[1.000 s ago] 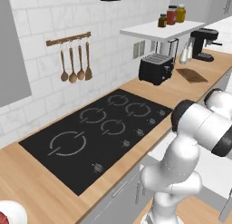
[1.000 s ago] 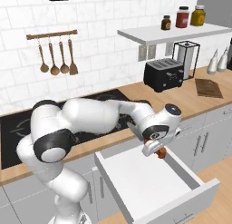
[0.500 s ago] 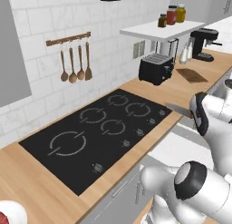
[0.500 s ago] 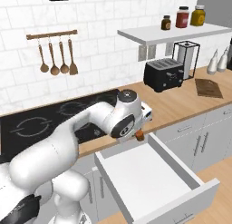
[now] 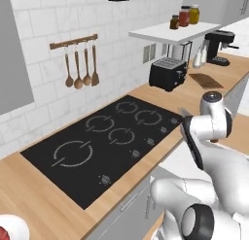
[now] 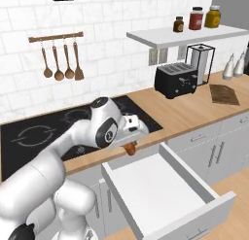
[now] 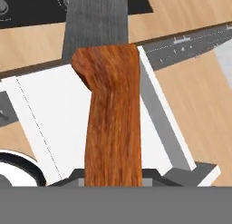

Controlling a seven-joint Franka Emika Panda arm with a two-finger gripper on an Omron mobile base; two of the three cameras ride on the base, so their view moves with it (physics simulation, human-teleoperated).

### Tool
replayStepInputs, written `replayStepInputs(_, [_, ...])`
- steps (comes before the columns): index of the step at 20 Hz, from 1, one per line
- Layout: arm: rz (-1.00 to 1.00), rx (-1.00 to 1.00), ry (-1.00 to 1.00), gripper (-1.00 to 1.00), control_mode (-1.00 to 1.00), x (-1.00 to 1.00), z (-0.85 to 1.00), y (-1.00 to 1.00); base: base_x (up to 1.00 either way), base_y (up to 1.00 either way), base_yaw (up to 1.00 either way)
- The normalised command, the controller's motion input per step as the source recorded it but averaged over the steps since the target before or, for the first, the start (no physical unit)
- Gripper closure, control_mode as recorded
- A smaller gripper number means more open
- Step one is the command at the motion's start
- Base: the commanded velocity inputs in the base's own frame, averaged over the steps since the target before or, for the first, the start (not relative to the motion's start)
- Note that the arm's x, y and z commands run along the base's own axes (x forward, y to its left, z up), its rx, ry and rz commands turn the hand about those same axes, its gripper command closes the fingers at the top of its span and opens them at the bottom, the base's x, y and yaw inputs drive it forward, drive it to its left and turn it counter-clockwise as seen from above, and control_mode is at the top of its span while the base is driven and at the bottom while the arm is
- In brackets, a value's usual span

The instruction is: Pick up the knife from the drawer and place it on the cutting board. Then place the meat from the plate to the cutting board.

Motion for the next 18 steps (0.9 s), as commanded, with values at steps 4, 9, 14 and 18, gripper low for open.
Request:
replayStepInputs(4, [-0.65,0.41,0.0,1.0,-1.0,0.0,0.15,0.05,0.0,0.0,0.0])
replayStepInputs(9, [-0.43,0.54,-0.1,1.0,-1.0,0.02,0.03,0.17,0.0,0.0,0.0])
replayStepInputs(14, [-0.29,0.2,-0.36,1.0,-1.0,-0.16,-0.11,0.77,0.0,0.0,0.0])
replayStepInputs(18, [-0.22,0.04,-0.33,1.0,-1.0,-0.25,0.0,0.97,0.0,0.0,0.0])
